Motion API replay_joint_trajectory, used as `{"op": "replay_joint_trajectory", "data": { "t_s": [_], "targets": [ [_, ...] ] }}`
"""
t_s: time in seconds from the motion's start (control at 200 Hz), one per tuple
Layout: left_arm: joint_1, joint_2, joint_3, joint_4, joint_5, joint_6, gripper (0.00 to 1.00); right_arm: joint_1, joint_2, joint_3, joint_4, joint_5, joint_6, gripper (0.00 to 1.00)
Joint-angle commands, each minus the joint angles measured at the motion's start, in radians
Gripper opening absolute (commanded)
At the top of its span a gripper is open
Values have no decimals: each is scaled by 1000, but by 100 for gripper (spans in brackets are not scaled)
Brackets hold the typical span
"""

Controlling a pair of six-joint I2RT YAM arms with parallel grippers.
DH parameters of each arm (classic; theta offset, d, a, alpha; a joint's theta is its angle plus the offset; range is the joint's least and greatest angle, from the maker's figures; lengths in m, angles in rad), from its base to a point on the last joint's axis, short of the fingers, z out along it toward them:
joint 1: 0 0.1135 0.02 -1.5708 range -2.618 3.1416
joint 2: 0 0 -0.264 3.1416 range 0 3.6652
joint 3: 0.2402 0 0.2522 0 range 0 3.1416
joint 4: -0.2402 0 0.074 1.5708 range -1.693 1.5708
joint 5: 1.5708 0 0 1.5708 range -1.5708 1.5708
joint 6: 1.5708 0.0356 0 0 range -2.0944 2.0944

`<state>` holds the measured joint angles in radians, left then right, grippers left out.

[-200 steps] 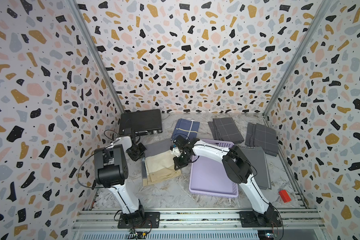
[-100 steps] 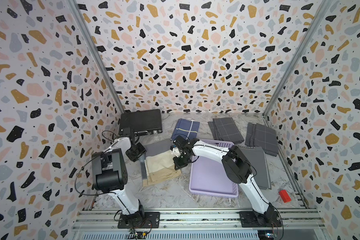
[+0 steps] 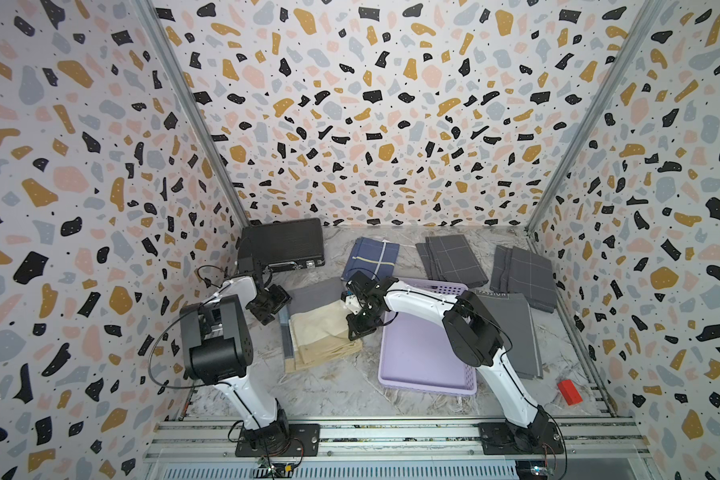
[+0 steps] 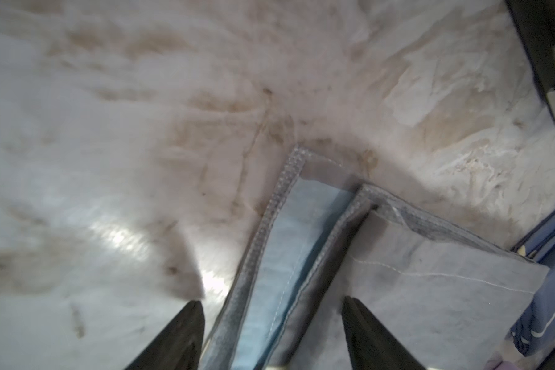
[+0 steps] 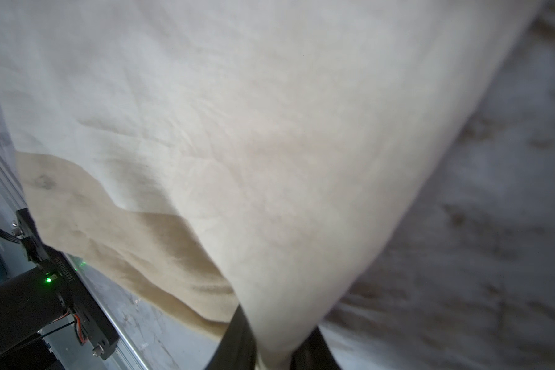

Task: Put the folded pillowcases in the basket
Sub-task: Pick up the pillowcase from the center of the board.

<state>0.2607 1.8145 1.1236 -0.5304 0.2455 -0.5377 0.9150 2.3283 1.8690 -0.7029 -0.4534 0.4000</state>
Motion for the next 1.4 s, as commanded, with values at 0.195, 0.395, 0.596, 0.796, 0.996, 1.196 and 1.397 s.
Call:
{"op": "replay_joint_trajectory", "data": {
  "t_s": [0.195, 0.395, 0.596, 0.796, 0.996, 1.196, 1.397],
  "targets": [
    [-25, 62, 56, 14, 88, 64, 55, 0, 44, 32, -4, -1, -7, 23],
    [-33, 62, 52, -4, 69, 84, 20, 0, 39, 29, -3, -1, -6, 20],
    [-53, 19, 39, -14, 57, 78, 0, 1, 1, -16, 52, -37, 18, 0],
    [-106, -126, 15, -51, 8, 64, 0, 0, -122, -71, 96, -17, 43, 0],
    [-130, -340, 5, -111, -35, 35, 0, 9, -251, -74, 59, 22, 52, 0],
    [-159, -461, 43, -190, 1, 28, 0, 23, -397, -118, 31, 83, 74, 0],
    [-327, -547, 97, -234, 21, -18, 0, 22, -655, -294, -19, 224, 125, 0]
  ]
}}
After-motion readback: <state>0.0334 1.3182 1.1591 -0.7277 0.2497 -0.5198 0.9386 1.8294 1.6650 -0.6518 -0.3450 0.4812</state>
